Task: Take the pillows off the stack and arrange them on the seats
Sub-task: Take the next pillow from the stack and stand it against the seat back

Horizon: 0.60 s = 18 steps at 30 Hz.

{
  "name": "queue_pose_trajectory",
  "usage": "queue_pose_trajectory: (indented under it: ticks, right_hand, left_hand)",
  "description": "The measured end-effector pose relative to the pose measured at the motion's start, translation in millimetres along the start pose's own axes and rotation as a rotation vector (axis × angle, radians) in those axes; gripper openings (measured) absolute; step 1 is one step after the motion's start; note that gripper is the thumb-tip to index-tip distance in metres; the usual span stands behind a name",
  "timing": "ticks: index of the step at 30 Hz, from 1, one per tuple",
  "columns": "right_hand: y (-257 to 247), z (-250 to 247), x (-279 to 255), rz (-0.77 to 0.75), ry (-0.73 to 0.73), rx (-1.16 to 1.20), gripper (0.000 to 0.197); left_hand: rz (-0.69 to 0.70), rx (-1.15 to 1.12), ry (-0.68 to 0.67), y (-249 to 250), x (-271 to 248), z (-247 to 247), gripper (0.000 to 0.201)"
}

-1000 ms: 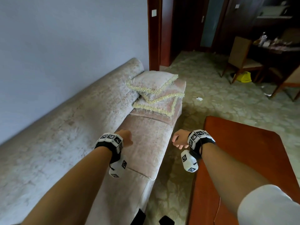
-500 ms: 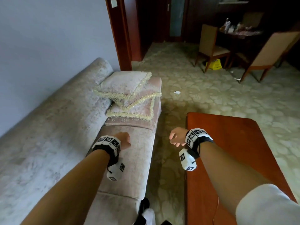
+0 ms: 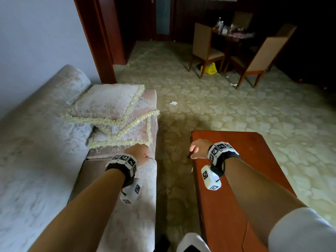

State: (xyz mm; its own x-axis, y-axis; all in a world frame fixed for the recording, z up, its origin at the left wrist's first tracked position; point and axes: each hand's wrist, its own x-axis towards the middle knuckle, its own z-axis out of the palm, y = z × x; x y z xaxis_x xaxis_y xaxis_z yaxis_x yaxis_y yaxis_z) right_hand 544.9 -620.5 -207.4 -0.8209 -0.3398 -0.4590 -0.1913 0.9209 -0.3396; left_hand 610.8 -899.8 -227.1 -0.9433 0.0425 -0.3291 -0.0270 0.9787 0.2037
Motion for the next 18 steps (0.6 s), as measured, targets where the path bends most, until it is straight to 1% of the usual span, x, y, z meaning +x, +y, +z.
queue_pose_trajectory:
  ticks: [2, 5, 8, 10, 15, 18]
  right_hand:
    - [3.6, -1.9, 15.5, 0.011, -0.01, -0.001, 0.031]
    - [11.6, -7.3, 36.7, 0.02, -0.053, -0.019, 0.033]
    - [19.6, -25.3, 72.6, 0.013, -0.068, -0.046, 0.034]
    - [24.2, -39.6, 99.7, -0.007, -0.068, -0.045, 0.033]
    - [37.8, -84.0, 168.1, -0.06, -0.087, -0.048, 0.035]
    - [45.8, -116.4, 209.0, -0.078, -0.078, -0.046, 0.034]
  left_hand:
    - [0.026, 0.006, 0.038, 0.6, 19.2, -1.7, 0.01]
    - [0.052, -0.034, 0.032, 4.9, 43.3, -6.2, 0.002]
    - [0.026, -0.042, 0.026, 2.0, 76.2, -14.2, 0.003]
    - [-0.003, -0.028, 0.018, -0.4, 99.9, -22.5, 0.009]
    - [-0.061, 0.0, -0.06, 0.2, 171.0, -52.9, 0.018]
    - [-0.092, 0.012, -0.05, 7.1, 206.1, -75.8, 0.027]
